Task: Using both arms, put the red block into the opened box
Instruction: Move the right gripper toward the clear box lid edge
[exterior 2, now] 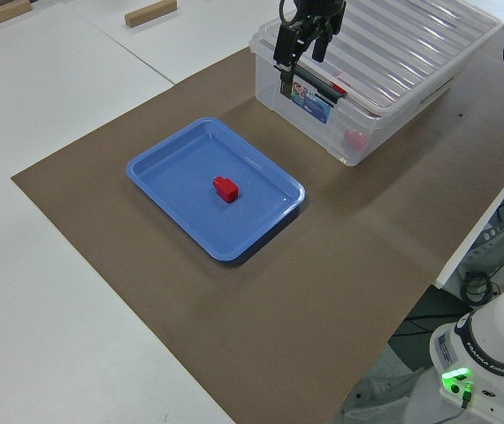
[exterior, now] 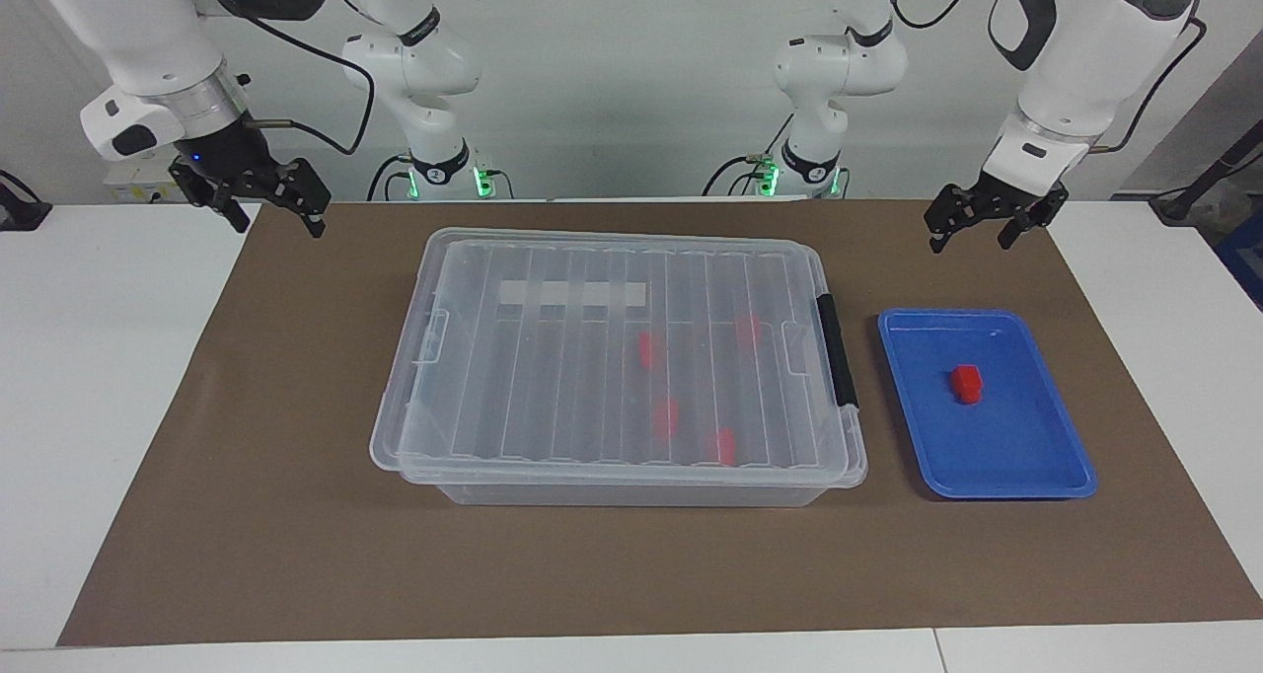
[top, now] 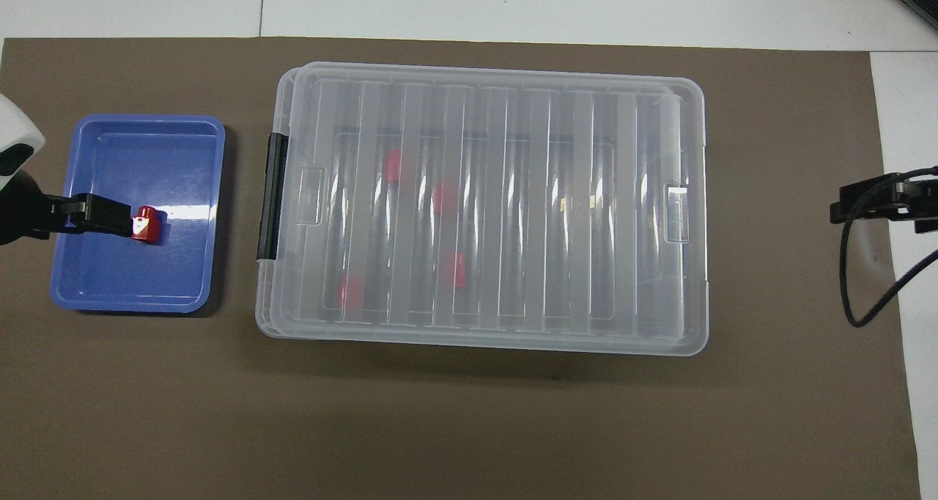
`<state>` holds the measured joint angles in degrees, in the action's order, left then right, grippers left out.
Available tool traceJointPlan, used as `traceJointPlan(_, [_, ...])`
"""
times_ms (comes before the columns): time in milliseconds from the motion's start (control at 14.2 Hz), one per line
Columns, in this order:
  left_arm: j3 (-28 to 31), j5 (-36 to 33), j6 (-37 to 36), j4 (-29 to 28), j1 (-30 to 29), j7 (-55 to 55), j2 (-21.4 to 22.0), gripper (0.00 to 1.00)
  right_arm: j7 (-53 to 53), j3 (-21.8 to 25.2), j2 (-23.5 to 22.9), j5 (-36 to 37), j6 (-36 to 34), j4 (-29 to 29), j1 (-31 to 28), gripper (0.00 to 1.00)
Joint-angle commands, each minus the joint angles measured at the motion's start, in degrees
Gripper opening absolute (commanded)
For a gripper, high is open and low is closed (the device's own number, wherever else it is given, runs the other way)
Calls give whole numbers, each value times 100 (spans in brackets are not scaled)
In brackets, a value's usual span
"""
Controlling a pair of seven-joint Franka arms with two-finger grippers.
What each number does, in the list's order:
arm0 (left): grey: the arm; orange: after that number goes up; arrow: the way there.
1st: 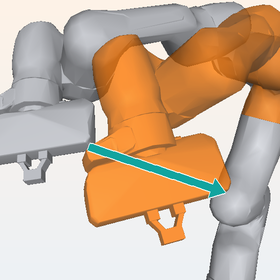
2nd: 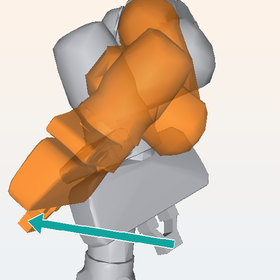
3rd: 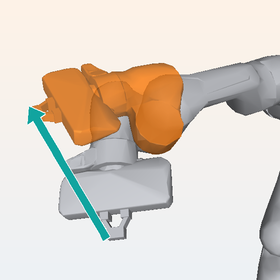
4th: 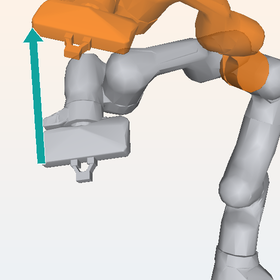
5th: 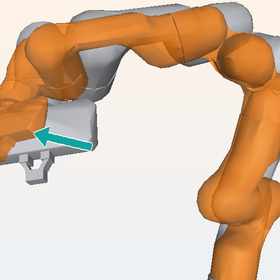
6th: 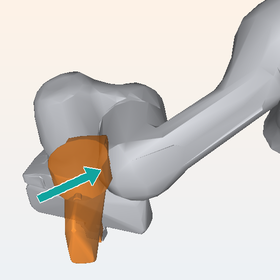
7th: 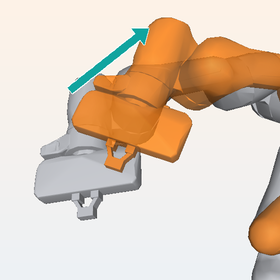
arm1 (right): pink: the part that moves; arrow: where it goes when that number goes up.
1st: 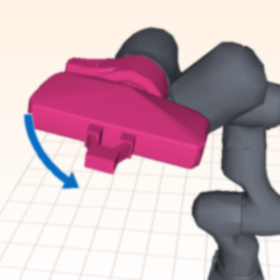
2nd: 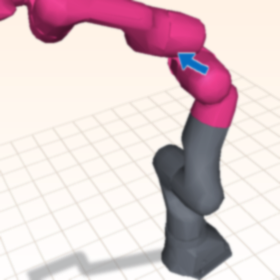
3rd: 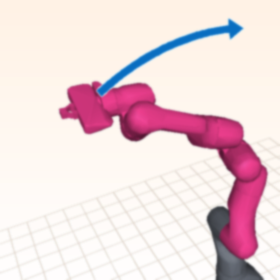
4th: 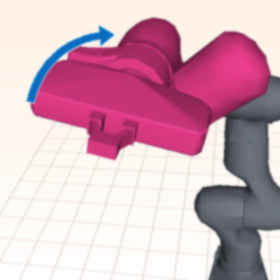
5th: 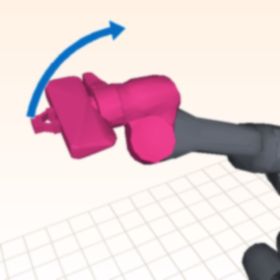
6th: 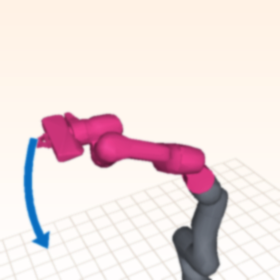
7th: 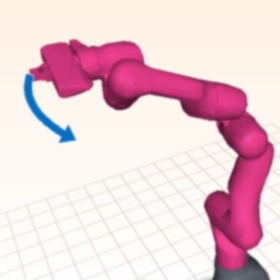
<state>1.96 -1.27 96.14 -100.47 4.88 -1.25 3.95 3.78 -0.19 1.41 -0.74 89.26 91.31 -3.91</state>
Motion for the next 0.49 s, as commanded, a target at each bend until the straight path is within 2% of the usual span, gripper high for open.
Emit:
traceJointPlan(0, [15,-119,10,-25,4,28,62,100,-123,-25,26,-85,-31,36,-31,100])
traceJointPlan(281, [15,-119,10,-25,4,19,62,100,-27,-33,17,-85,12,45,-22,100])
traceJointPlan(421, [15,-111,10,-25,4,19,62,100,166,-60,87,-58,301,228,179,100])
